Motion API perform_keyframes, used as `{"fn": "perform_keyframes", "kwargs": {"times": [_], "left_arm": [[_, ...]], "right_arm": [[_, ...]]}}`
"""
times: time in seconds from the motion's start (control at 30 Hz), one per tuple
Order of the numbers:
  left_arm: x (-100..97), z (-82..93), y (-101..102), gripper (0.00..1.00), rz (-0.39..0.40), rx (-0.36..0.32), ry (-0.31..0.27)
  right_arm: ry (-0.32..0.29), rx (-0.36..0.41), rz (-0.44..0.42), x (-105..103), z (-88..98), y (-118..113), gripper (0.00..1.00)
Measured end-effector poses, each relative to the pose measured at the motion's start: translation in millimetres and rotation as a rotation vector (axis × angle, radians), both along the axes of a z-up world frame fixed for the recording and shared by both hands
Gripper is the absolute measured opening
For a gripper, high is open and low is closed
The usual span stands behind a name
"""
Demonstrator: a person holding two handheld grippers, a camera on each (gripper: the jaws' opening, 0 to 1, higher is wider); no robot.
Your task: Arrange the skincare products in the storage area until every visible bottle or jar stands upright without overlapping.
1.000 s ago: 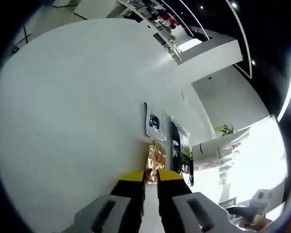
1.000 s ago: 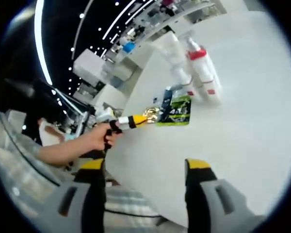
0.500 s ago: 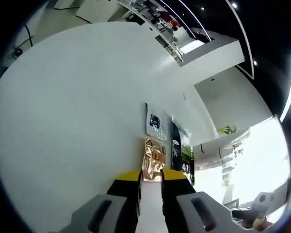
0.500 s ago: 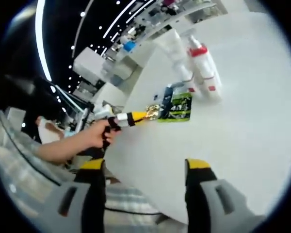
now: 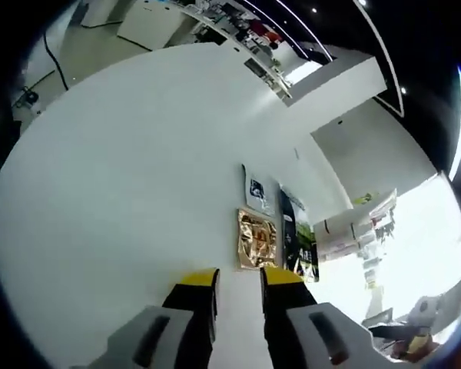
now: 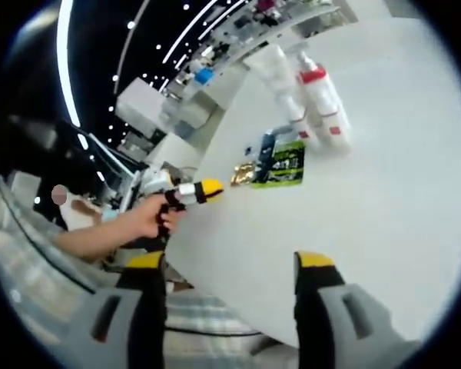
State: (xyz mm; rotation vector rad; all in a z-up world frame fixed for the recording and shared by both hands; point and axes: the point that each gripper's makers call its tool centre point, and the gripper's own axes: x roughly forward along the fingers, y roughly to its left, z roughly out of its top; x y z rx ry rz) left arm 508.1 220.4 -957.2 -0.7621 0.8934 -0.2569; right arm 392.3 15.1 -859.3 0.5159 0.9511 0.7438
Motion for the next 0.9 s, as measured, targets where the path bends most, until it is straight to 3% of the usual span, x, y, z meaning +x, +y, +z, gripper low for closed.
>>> {"fn": "perform_keyframes", "kwargs": {"times": [0.03, 0.23, 0.3, 0.4, 0.7, 0.83, 0.9], "left_arm": [[-2.4, 8.0, 0, 0.25, 0.008, -0.017, -0.034], [-20.7, 27.0, 1, 0.25, 0.027, -0.040, -0.101], [-27.3, 34.9, 0, 0.24, 0.029, -0.031, -0.125], [-33.8, 54.0, -2, 0.24, 0.028, 0.004, -0.207], [-53.8, 108.6, -11, 0.32, -0.050, 0.052, -0.353], [-68.0, 134.7, -12, 0.35, -0.103, 0.134, -0.426], [-71.4, 143.9, -8, 0.35, -0.105, 0.182, -0.465]], "right_arm": [[0.000, -0.001, 0.002, -1, -0.1, 0, 0.66], [0.001, -0.018, 0.016, -7, -1.9, 2, 0.68], [-0.003, -0.021, 0.018, -8, -1.1, 3, 0.70], [-0.024, -0.037, 0.025, -7, -0.2, 2, 0.72], [-0.162, -0.054, 0.031, 17, 12.5, 4, 0.78], [-0.266, -0.096, 0.024, 36, 20.1, 3, 0.78], [-0.279, -0.093, 0.018, 40, 26.0, 3, 0.79]]}}
